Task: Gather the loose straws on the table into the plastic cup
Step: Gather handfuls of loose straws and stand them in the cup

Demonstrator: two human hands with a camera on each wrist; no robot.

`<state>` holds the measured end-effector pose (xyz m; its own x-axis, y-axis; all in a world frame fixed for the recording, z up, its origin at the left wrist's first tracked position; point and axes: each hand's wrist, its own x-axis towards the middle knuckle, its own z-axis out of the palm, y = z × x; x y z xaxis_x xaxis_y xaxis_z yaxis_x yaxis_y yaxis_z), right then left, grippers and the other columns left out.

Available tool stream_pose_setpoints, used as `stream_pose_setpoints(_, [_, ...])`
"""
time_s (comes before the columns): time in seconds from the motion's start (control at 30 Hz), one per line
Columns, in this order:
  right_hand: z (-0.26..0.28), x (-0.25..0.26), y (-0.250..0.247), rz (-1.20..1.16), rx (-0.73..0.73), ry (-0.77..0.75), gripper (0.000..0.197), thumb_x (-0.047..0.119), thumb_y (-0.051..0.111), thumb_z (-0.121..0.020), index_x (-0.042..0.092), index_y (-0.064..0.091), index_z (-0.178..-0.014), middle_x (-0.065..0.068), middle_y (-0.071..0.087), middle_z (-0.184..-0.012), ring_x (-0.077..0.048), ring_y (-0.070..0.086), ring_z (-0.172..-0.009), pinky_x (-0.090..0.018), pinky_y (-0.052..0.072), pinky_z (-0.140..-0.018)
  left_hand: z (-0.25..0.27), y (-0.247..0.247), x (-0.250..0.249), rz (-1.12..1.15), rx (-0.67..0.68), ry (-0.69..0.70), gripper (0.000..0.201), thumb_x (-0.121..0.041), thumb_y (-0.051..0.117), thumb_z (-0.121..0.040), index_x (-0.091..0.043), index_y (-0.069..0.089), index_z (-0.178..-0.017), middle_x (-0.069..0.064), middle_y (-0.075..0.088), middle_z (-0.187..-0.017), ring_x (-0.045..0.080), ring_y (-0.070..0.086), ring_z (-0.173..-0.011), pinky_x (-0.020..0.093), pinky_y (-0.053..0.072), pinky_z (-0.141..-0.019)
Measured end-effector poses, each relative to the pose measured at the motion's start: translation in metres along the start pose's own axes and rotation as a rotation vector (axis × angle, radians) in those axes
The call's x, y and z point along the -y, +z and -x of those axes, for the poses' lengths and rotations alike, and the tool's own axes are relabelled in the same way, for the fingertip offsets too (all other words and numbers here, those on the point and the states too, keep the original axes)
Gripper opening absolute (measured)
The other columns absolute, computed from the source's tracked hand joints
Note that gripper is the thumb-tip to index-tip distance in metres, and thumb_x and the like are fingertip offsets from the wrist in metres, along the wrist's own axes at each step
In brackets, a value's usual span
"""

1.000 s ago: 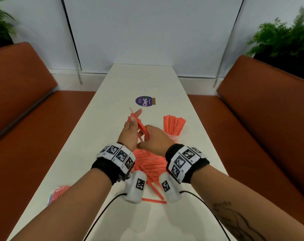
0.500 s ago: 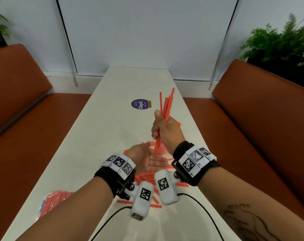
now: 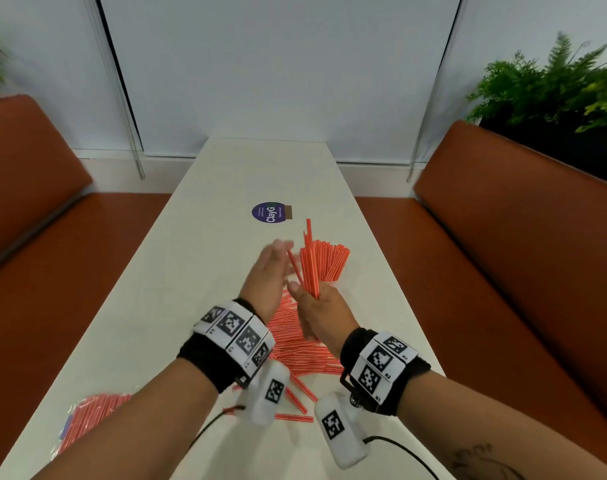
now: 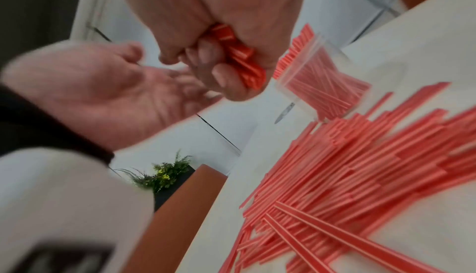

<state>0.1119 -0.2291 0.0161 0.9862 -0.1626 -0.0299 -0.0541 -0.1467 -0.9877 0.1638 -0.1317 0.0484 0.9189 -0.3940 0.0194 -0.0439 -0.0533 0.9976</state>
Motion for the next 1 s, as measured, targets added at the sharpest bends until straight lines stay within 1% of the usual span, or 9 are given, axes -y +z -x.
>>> stream_pose_setpoints(0.07, [0.002, -0.003, -0.002, -0.022, 0.083, 0.102, 0.038, 0.037, 0.054, -0.091, 0.018, 0.043, -0.060, 0.003, 0.037, -0.038, -0.014, 0.033, -0.031, -0.023, 0.031, -0.039, -0.003, 0.000, -0.020, 0.032, -0.006, 0.203, 0.041, -0.035, 0.026, -0.098, -0.015, 0.044, -0.129, -0.002, 0.060, -0.109, 0.014, 0.060, -0.100, 0.025, 0.045, -0.091])
stream_pose_setpoints(0.2, [0.002, -0.004, -0.002, -0.132, 0.242, 0.237, 0.051, 0.038, 0.058, -0.088, 0.015, 0.037, -0.048, 0.001, 0.032, -0.035, -0.013, 0.031, -0.029, -0.022, 0.035, -0.039, -0.013, 0.006, -0.026, -0.083, 0.029, 0.341, 0.026, -0.022, 0.042, -0.096, -0.018, 0.053, -0.119, -0.010, 0.061, -0.093, 0.008, 0.062, -0.085, 0.020, 0.047, -0.084])
stream_pose_setpoints(0.33, [0.001, 0.003, -0.006, -0.255, 0.246, 0.249, 0.045, 0.022, 0.049, -0.093, 0.016, 0.036, -0.049, 0.003, 0.030, -0.037, -0.009, 0.027, -0.029, -0.018, 0.029, -0.035, -0.012, 0.009, -0.010, -0.246, -0.054, 0.387, 0.022, -0.015, 0.044, -0.096, -0.023, 0.064, -0.090, -0.011, 0.063, -0.079, 0.009, 0.062, -0.081, 0.027, 0.049, -0.084])
stream_pose_setpoints(0.47, [0.001, 0.002, -0.012, -0.236, 0.212, 0.233, 0.036, 0.019, 0.044, -0.093, 0.018, 0.038, -0.058, 0.005, 0.032, -0.039, -0.009, 0.027, -0.030, -0.017, 0.027, -0.033, -0.009, 0.012, -0.005, -0.328, -0.002, 0.360, 0.025, -0.014, 0.044, -0.095, -0.011, 0.068, -0.098, -0.011, 0.064, -0.084, 0.009, 0.061, -0.087, 0.027, 0.048, -0.088])
stream_pose_setpoints(0.6, [0.000, 0.007, -0.019, -0.162, -0.006, 0.073, 0.045, 0.039, 0.042, -0.096, 0.017, 0.040, -0.057, 0.000, 0.039, -0.045, -0.015, 0.038, -0.039, -0.027, 0.039, -0.047, -0.013, 0.015, -0.001, 0.046, -0.009, 0.016, 0.028, -0.022, 0.040, -0.097, -0.012, 0.051, -0.121, 0.003, 0.059, -0.111, 0.019, 0.058, -0.101, 0.033, 0.049, -0.085])
stream_pose_setpoints(0.67, [-0.003, 0.018, -0.025, -0.088, -0.160, -0.023, 0.048, 0.045, 0.038, -0.095, 0.016, 0.044, -0.057, -0.001, 0.043, -0.054, -0.014, 0.044, -0.051, -0.025, 0.042, -0.059, -0.009, 0.015, 0.006, 0.281, 0.063, -0.381, 0.035, -0.034, 0.034, -0.099, -0.006, 0.052, -0.108, 0.010, 0.059, -0.096, 0.024, 0.060, -0.082, 0.034, 0.050, -0.072])
stream_pose_setpoints(0.73, [-0.006, 0.024, -0.029, -0.050, -0.238, -0.090, 0.043, 0.044, 0.035, -0.096, 0.017, 0.043, -0.063, 0.002, 0.042, -0.062, -0.010, 0.043, -0.059, -0.018, 0.041, -0.063, -0.001, 0.014, 0.016, 0.353, 0.230, -0.603, 0.050, -0.042, 0.024, -0.099, -0.003, 0.054, -0.091, 0.016, 0.061, -0.085, 0.025, 0.063, -0.070, 0.033, 0.054, -0.063])
stream_pose_setpoints(0.87, [-0.009, 0.014, -0.026, 0.049, -0.096, -0.088, 0.027, 0.042, 0.041, -0.094, 0.021, 0.053, -0.081, -0.001, 0.053, -0.075, -0.015, 0.052, -0.074, -0.031, 0.046, -0.076, 0.004, 0.019, 0.021, 0.378, 0.316, -0.588, 0.046, -0.033, 0.021, -0.101, -0.001, 0.054, -0.098, 0.017, 0.062, -0.087, 0.020, 0.068, -0.062, 0.027, 0.058, -0.057])
stream_pose_setpoints(1.0, [-0.008, 0.001, -0.023, 0.185, -0.063, -0.166, 0.028, 0.031, 0.051, -0.093, 0.026, 0.046, -0.066, 0.010, 0.046, -0.058, -0.006, 0.047, -0.056, -0.022, 0.041, -0.061, 0.000, 0.023, 0.019, 0.375, 0.300, -0.588, 0.036, -0.026, 0.028, -0.101, -0.002, 0.053, -0.112, 0.015, 0.061, -0.091, 0.020, 0.064, -0.062, 0.030, 0.056, -0.055])
